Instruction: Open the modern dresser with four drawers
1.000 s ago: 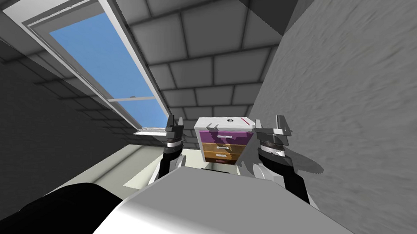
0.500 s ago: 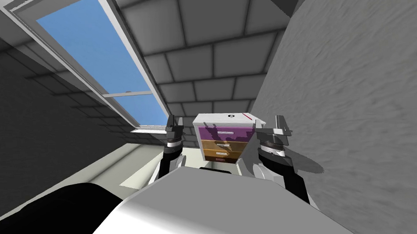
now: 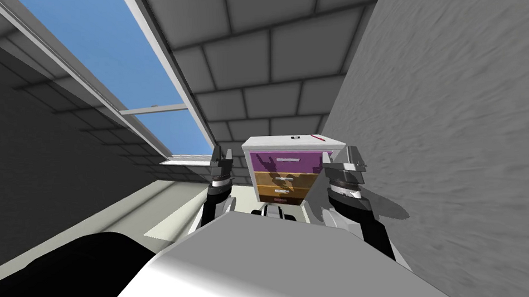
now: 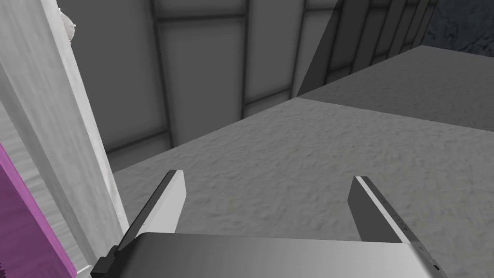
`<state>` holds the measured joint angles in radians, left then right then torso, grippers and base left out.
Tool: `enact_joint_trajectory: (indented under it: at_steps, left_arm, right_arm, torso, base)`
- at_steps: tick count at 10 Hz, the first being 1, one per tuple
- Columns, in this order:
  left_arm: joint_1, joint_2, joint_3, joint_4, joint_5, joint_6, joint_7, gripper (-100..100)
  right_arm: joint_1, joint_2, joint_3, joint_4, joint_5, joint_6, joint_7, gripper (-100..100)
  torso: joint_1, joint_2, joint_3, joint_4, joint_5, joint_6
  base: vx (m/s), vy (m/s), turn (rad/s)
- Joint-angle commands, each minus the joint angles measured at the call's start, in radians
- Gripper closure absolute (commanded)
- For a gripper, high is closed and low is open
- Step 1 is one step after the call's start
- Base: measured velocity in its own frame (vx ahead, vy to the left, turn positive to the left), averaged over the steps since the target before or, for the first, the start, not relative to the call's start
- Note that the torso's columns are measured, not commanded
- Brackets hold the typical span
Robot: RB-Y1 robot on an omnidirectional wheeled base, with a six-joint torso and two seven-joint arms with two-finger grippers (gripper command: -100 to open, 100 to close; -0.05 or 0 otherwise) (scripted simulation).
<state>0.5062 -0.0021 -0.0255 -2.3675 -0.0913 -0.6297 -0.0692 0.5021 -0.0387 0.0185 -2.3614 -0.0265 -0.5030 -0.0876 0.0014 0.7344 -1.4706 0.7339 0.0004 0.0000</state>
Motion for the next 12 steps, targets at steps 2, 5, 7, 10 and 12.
enact_joint_trajectory:
  at_steps: [2,5,7,10,12]
  left_arm:
    - [0.0,0.0,0.0,0.0,0.0,0.0,0.0,0]
    - [0.0,0.0,0.0,0.0,0.0,0.0,0.0,0]
    - [0.0,0.0,0.0,0.0,0.0,0.0,0.0,0]
    - [0.0,0.0,0.0,0.0,0.0,0.0,0.0,0]
    - [0.0,0.0,0.0,0.0,0.0,0.0,0.0,0]
  right_arm:
    - [-0.001,-0.088,-0.014,0.014,0.053,0.007,0.056,-100]
    - [-0.004,-0.134,-0.034,0.032,0.119,0.016,0.126,-100]
    - [-0.007,-0.152,-0.05,0.044,0.172,0.023,0.181,-100]
    - [-0.01,-0.169,-0.077,0.064,0.26,0.034,0.266,-100]
    - [-0.011,-0.173,-0.086,0.07,0.291,0.038,0.305,-100]
  torso:
    - [0.0,0.003,-0.006,0.004,0.0,0.0]
    - [-0.001,0.004,-0.005,0.004,0.0,0.0]
    - [-0.001,0.004,-0.005,0.004,0.0,0.0]
    - [0.0,0.004,-0.005,0.004,0.0,0.0]
    - [-0.003,0.004,-0.005,0.004,-0.001,0.0]
  base:
    - [0.017,0.058,-0.026]
    - [0.013,0.077,-0.04]
    - [0.021,0.09,-0.043]
    - [0.022,0.115,-0.049]
    - [0.013,0.077,-0.031]
